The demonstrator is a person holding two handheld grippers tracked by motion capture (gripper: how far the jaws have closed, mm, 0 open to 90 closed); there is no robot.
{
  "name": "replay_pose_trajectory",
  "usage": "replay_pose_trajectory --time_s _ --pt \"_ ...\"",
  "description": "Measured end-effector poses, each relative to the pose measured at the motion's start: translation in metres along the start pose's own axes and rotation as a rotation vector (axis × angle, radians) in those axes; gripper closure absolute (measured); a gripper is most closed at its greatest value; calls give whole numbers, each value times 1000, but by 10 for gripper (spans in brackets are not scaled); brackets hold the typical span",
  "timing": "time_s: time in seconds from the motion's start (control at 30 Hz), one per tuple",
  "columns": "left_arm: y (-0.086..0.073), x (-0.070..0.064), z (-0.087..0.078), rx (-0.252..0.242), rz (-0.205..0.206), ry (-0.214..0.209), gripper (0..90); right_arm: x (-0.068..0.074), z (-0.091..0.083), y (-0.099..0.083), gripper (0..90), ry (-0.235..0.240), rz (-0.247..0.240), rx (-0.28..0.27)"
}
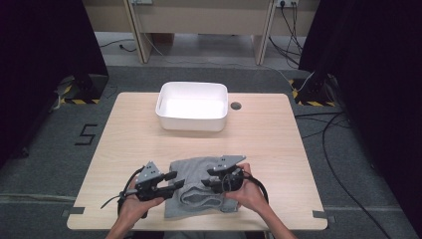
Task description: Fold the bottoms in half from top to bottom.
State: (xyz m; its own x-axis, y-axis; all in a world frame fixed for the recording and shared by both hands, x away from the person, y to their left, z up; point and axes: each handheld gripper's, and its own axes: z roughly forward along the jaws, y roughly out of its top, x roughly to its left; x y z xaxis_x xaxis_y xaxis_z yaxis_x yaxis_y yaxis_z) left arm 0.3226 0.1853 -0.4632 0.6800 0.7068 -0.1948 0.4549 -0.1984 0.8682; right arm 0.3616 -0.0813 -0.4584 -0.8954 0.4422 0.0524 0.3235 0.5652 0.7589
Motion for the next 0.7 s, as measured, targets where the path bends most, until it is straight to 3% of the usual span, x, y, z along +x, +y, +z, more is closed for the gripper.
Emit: replay_pose_trajectory --time_s 0.07,0.13,0.23,0.33,0.53,0.7 --pt "-3 -5 9 31 18 8 531 9 3 -6 568 -1 -26 34" --pt "-13 -15 14 78 66 0 522 17 5 -14 577 -6 -44 67" --pt "-35 -27 18 152 139 33 512 24 8 -30 582 -37 -45 106" --pt "-51 -33 19 125 159 68 513 27 10 -41 584 -32 3 65" --pt "-49 -32 18 141 151 69 514 32 10 -41 579 -61 5 67" --pt "-47 -31 17 143 127 61 512 29 9 -41 512 -30 44 50"
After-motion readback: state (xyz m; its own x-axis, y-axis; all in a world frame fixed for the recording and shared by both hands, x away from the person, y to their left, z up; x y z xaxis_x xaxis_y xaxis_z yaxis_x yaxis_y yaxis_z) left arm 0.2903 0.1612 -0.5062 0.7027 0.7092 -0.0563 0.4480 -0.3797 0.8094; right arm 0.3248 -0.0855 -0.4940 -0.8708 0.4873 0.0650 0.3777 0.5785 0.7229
